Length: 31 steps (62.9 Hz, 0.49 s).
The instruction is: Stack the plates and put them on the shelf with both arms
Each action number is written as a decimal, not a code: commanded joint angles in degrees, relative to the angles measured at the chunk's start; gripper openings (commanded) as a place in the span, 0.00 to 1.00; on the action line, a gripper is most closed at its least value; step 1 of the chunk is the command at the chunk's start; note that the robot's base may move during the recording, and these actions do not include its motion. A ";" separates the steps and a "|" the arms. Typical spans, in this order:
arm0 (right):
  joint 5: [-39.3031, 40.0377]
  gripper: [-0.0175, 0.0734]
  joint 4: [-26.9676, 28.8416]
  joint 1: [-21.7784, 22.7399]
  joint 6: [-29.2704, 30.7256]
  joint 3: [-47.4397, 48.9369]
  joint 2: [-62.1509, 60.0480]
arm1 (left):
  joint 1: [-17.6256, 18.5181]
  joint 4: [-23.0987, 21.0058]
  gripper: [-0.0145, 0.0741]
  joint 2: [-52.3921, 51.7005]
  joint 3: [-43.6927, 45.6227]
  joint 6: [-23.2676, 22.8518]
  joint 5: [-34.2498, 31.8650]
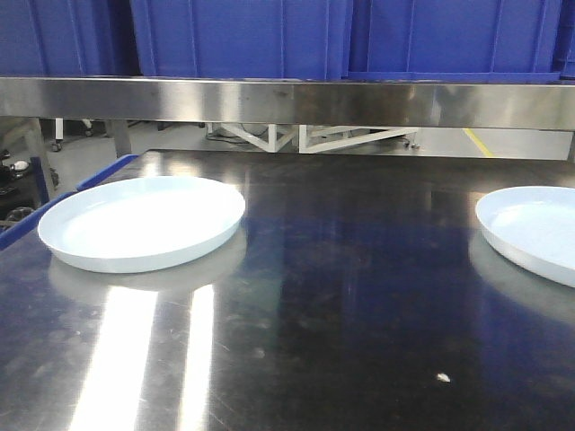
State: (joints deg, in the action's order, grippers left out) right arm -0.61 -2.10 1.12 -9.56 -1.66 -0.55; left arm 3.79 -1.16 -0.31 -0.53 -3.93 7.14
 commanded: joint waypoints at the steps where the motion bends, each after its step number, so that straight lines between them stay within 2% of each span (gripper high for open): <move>1: 4.95 0.25 -0.58 0.27 0.17 0.96 -1.26 | 0.01 0.01 0.26 -1.01 -1.34 -0.01 -4.96; 31: 4.95 0.25 -0.58 0.27 0.17 0.96 -1.26 | 0.01 0.01 0.26 -1.01 -1.34 -0.01 -4.96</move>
State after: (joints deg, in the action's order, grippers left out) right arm -0.61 -2.10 1.12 -9.56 -1.66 -0.55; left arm 3.79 -1.16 -0.31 -0.53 -3.93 7.14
